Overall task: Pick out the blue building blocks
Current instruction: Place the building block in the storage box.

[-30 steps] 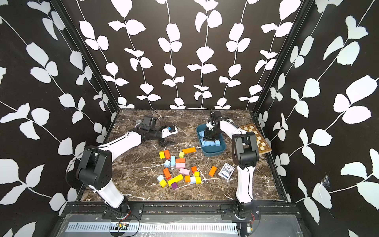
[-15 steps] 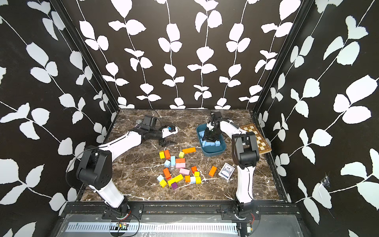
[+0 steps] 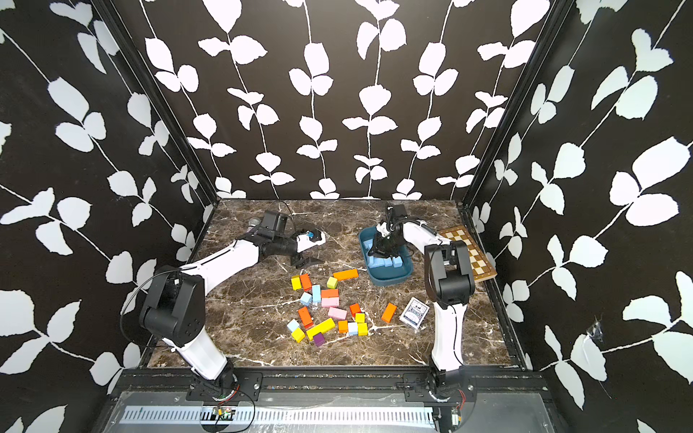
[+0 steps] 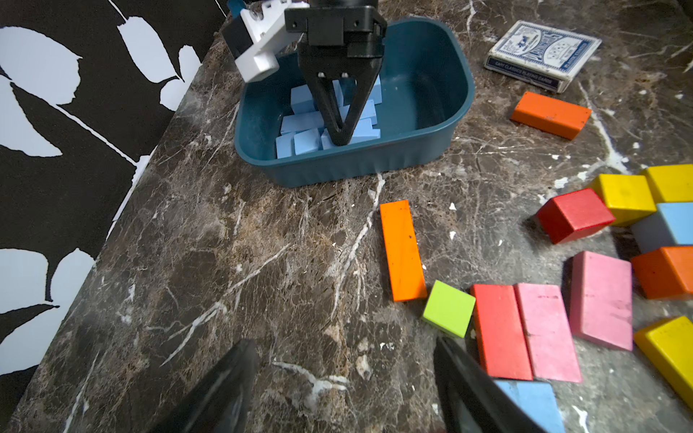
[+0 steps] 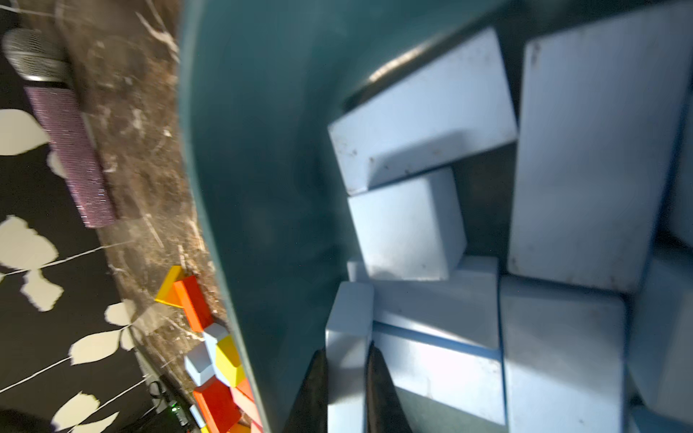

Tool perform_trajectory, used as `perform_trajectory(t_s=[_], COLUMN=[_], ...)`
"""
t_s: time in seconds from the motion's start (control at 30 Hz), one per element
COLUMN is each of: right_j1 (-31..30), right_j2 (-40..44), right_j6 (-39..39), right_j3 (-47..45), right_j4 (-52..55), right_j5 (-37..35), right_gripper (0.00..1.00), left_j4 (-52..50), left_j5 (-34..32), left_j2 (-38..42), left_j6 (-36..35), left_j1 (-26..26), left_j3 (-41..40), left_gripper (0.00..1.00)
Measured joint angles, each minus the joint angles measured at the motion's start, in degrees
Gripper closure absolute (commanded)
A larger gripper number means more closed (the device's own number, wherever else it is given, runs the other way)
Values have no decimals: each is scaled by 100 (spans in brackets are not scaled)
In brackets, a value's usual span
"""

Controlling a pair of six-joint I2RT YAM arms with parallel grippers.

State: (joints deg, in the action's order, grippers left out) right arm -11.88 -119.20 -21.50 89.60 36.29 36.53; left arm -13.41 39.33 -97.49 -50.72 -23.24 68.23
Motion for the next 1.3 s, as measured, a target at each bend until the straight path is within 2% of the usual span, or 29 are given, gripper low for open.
perform_trajectory(t_s=[0.23,0.43,0.67,1.07,1.3], right_j1=[210,240,240,238,221], right_j2=[-197,-302,-299,-282,-278], right_j6=[177,557,715,299,221], right_j3=[125,264,273,7,-48], right_j4=[37,566,896,136,37], right_j5=[293,87,-238,308,356], right_gripper=[84,71,67,68,66], left_j4=[0,0,0,-2,-28], left_j5=[-4,-26,-39,-44,-79], left_j2=[0,0,0,0,0], left_j6=[-31,-33,-35,-55,-92], left_j1=[-2,-13,-33,-63,-63], left_j3=[0,0,0,0,0], left_gripper=[24,24,24,24,24])
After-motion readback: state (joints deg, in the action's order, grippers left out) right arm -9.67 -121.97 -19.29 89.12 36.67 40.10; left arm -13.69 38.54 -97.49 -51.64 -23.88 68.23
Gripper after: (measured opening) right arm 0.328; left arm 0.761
